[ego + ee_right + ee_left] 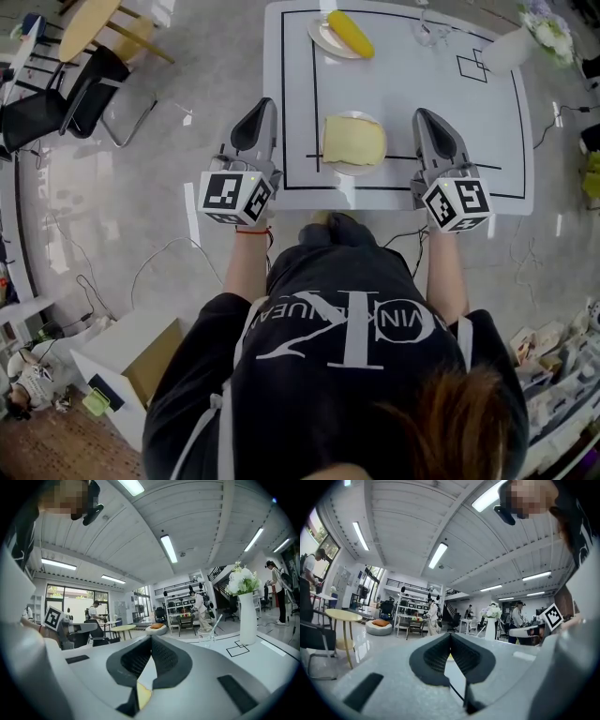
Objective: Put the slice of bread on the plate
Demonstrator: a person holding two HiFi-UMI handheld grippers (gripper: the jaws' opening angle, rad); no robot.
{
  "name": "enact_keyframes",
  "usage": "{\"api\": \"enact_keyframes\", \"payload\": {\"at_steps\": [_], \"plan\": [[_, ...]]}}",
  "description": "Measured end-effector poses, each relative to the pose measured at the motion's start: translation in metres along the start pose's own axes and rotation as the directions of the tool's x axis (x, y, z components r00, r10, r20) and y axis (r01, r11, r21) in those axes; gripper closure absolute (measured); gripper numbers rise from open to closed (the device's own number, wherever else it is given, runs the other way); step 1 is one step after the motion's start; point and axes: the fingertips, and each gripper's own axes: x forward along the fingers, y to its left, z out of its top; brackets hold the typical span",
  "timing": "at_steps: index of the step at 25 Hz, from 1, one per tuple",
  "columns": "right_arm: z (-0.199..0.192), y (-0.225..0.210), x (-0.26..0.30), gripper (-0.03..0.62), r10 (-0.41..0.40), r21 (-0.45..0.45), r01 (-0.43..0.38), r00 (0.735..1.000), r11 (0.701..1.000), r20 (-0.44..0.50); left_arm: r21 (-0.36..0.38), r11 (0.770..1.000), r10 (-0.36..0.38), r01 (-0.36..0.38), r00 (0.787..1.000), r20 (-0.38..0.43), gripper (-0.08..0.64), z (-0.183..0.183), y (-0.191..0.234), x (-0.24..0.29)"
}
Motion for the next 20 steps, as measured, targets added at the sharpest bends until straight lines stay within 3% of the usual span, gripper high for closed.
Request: {"api": "enact_keyframes", "payload": {"at_steps": [20], "plan": [[0.041, 0.003, 0.004, 0.591, 0.037, -0.042, -0.033, 0.993, 0.999, 0.11, 0.117, 0.991, 0.056, -0.067, 0.994, 0.099, 0.552, 0.047, 0.005, 0.001]]}}
